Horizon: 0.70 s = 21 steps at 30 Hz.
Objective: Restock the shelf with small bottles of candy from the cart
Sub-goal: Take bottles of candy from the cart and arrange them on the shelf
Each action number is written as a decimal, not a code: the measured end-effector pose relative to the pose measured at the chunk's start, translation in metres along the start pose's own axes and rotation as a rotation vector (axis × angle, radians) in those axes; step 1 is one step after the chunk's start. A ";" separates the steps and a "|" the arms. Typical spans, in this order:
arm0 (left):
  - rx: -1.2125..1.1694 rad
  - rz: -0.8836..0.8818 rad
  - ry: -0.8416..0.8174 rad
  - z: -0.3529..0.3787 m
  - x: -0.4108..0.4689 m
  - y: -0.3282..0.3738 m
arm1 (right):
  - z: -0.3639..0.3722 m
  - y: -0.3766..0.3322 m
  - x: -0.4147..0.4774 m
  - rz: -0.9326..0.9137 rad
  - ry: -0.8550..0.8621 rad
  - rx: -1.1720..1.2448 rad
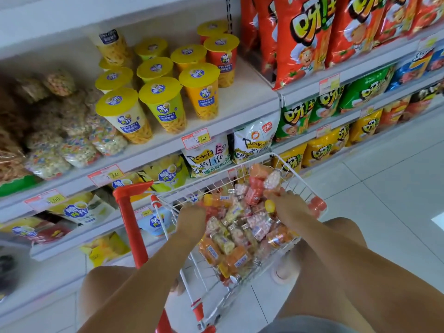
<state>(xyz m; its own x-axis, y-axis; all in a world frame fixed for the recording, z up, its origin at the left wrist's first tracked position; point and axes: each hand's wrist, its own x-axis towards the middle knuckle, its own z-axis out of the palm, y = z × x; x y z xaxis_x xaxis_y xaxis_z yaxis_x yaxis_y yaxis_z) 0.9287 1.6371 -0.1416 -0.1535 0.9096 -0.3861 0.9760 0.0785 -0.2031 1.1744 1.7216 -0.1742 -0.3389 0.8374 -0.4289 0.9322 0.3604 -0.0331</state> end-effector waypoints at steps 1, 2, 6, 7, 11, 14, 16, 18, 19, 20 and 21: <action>0.035 0.022 -0.005 0.002 0.001 0.002 | 0.001 0.000 0.001 -0.010 0.010 0.013; 0.079 0.039 -0.012 0.004 0.003 0.004 | 0.002 0.001 0.002 -0.016 0.029 0.043; 0.267 0.159 -0.141 0.013 0.000 0.011 | 0.003 0.008 0.003 -0.032 0.173 0.255; 0.339 0.196 -0.176 0.015 -0.002 0.013 | 0.002 0.008 0.003 -0.032 0.209 0.346; 0.484 0.206 -0.230 0.022 -0.004 0.015 | -0.004 0.006 -0.004 0.014 0.262 1.030; 0.577 0.246 -0.212 0.027 -0.003 0.017 | -0.016 0.003 -0.011 0.053 0.303 1.429; 0.600 0.276 -0.196 0.028 -0.003 0.017 | -0.026 0.004 -0.016 0.063 0.342 1.525; 0.597 0.300 -0.183 0.026 -0.004 0.016 | -0.036 0.007 -0.021 0.079 0.343 1.540; 0.579 0.307 -0.180 0.024 -0.005 0.016 | -0.041 0.009 -0.024 0.091 0.344 1.533; 0.547 0.303 -0.188 0.023 -0.006 0.015 | -0.047 0.011 -0.026 0.090 0.346 1.537; 0.496 0.292 -0.195 0.021 -0.008 0.013 | -0.053 0.012 -0.029 0.085 0.347 1.545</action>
<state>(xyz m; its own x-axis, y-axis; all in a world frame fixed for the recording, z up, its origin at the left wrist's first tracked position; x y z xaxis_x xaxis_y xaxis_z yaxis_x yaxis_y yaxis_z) 0.9390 1.6225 -0.1602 0.0383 0.7695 -0.6375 0.8007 -0.4053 -0.4411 1.1884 1.7231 -0.1140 -0.0909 0.9597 -0.2660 0.1012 -0.2568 -0.9612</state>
